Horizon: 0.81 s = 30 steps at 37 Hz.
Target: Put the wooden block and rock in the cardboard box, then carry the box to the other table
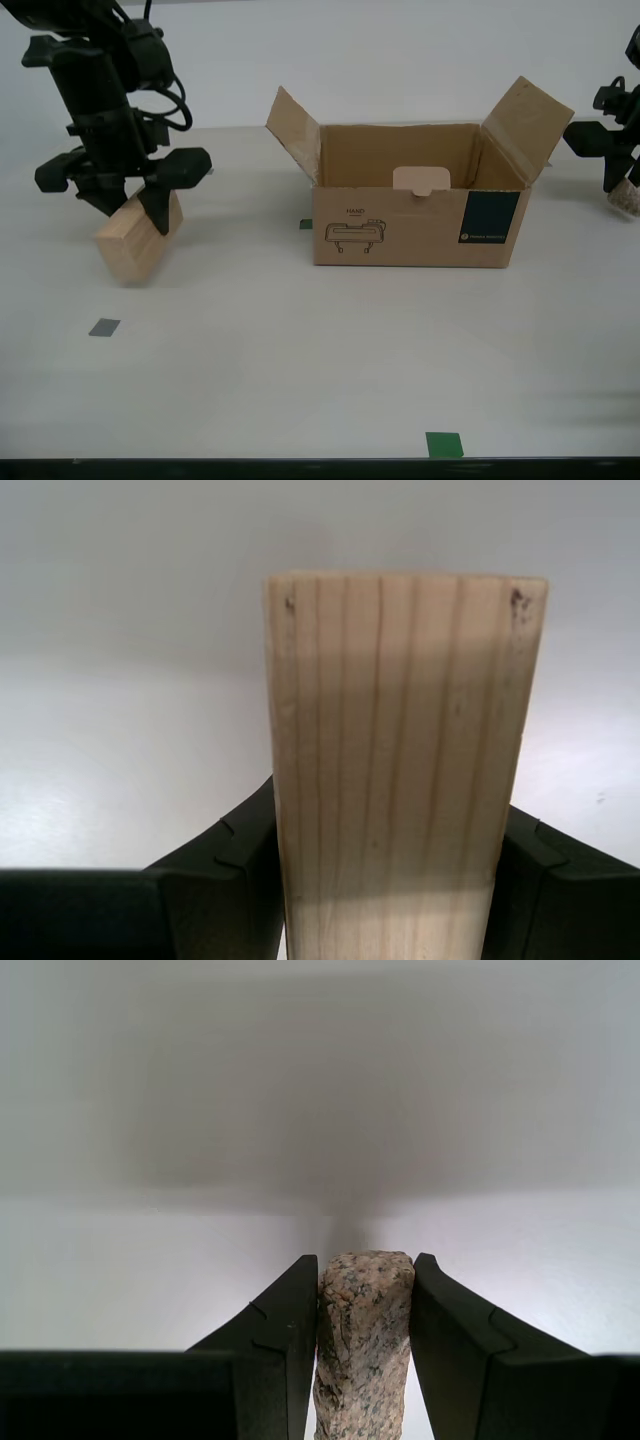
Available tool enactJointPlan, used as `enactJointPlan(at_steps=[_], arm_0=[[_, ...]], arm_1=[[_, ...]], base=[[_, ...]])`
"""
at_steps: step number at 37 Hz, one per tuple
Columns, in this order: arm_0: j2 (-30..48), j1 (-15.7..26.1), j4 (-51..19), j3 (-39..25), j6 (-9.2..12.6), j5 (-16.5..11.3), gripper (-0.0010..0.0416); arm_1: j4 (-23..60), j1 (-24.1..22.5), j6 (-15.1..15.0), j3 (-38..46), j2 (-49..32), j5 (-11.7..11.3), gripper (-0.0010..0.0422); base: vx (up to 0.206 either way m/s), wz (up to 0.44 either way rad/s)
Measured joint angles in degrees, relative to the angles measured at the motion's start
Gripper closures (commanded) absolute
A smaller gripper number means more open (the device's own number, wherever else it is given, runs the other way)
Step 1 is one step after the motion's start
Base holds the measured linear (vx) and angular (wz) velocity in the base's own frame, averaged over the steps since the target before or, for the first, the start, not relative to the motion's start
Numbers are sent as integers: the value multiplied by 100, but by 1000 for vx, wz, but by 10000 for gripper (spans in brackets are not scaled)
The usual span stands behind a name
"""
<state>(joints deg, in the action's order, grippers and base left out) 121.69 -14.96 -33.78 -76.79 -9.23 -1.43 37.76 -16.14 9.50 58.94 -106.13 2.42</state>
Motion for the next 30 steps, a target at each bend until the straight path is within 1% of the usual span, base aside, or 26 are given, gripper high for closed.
enactJointPlan(at_steps=[4, 7, 10, 15, 19, 22, 24, 26, 30], arm_0=[[-175, 0, -170, 0, 11, -2, 407], [-321, 2, -295, 0, 48, -4, 407], [-511, 9, -354, 0, 133, -4, 406], [-822, 17, -393, 0, 234, -7, 407], [-1093, 37, -437, 0, 262, -9, 406], [-1316, 59, -505, 0, 269, -48, 406], [-1484, 70, -555, 0, 289, -125, 406], [-1646, 81, -599, 0, 313, -267, 406], [-1987, 92, -671, 0, 415, -695, 407]], arm_1=[[129, 0, -7, 173, 286, 0, 413], [352, 0, -85, 428, 433, -2, 413], [570, 0, -223, 715, 525, 0, 413], [590, 0, -243, 1137, 610, 0, 412], [623, 0, -264, 1478, 614, 0, 413], [643, 0, -363, 1709, 614, 0, 413], [647, -2, -433, 1873, 614, 0, 413], [645, -2, -546, 2015, 614, 0, 413], [651, -13, -824, 2291, 616, 0, 412]], base=[[0, 0], [0, 0], [0, 0], [0, 0], [0, 0], [0, 0], [0, 0], [0, 0], [0, 0]])
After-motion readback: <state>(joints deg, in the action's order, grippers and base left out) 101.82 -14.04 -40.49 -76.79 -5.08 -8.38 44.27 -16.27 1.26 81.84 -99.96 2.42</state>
